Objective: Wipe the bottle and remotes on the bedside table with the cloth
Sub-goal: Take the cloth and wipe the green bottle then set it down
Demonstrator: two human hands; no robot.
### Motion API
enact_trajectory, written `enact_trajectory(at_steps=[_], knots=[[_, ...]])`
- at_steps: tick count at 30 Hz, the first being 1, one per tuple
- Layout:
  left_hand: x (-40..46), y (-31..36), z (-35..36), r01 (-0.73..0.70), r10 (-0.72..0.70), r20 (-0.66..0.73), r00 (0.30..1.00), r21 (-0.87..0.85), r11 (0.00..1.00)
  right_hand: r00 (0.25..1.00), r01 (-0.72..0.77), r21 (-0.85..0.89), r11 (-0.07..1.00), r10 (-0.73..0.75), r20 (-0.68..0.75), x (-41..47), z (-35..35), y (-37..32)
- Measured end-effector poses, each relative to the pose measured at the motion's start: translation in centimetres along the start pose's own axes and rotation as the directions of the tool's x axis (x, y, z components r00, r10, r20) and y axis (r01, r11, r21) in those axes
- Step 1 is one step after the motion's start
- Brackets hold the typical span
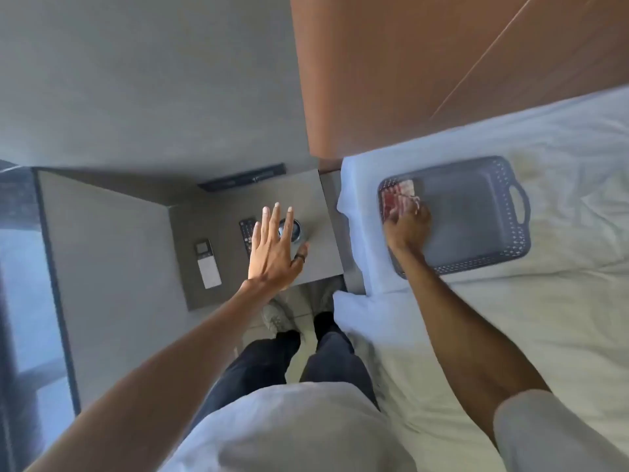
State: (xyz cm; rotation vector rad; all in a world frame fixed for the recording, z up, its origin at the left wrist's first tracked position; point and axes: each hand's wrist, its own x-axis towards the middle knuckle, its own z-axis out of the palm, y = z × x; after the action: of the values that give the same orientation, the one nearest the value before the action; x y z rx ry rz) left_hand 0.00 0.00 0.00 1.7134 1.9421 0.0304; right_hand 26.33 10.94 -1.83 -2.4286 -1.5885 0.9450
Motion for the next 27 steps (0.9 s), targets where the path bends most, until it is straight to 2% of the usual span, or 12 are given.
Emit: enact_trajectory(at_steps=[4, 8, 10, 12, 14, 15, 18, 21, 24, 27], knots=[[0.6, -0.6, 0.7, -0.004, 0.000, 0.066, 0.998, 0.050, 0.999, 0.962, -0.245, 0.059, 0.968, 0.234, 0.143, 2.4, -0.2, 2.0], [0.5, -1.9, 0.3, -0.004, 0.002, 0.066, 0.998, 0.020, 1.000, 0.918, -0.390, 0.362, 0.847, 0.325, 0.228, 3.2, -0.5, 3.1], [0.4, -2.8, 0.0, 0.025, -0.025, 0.043, 0.999, -0.020, 0.999, 0.890, -0.456, 0.587, 0.669, 0.349, 0.293, 3.4, -1.3, 2.9], [0.3, -3.9, 0.2, 0.072, -0.070, 0.024, 0.997, -0.122, 0.990, 0.859, -0.511, 0.755, 0.411, 0.266, 0.437, 2.8, -2.2, 2.1], [0.2, -5.1, 0.7, 0.138, -0.133, 0.036, 0.990, -0.243, 0.960, 0.834, -0.551, 0.796, 0.249, 0.142, 0.533, 1.6, -2.3, 1.1], [0.3, -5.9, 1.1, 0.172, -0.161, 0.061, 0.985, -0.296, 0.940, 0.820, -0.570, 0.792, 0.218, 0.101, 0.563, 0.8, -2.1, 0.5], [1.0, -8.6, 3.3, 0.248, -0.194, 0.168, 0.966, -0.417, 0.875, 0.779, -0.618, 0.761, 0.195, 0.020, 0.627, -1.5, 0.4, -1.0], [3.9, -11.6, 6.0, 0.230, -0.119, 0.245, 0.962, -0.496, 0.837, 0.741, -0.655, 0.723, 0.218, 0.000, 0.671, -3.6, 4.5, -1.6], [8.5, -13.6, 9.3, 0.039, 0.075, 0.179, 0.981, -0.562, 0.826, 0.779, -0.607, 0.752, 0.255, 0.006, 0.627, -4.4, 9.0, -1.2], [12.4, -14.9, 12.6, -0.142, 0.247, 0.056, 0.967, -0.688, 0.711, 0.872, -0.462, 0.832, 0.309, -0.012, 0.489, -4.8, 13.3, -0.4]])
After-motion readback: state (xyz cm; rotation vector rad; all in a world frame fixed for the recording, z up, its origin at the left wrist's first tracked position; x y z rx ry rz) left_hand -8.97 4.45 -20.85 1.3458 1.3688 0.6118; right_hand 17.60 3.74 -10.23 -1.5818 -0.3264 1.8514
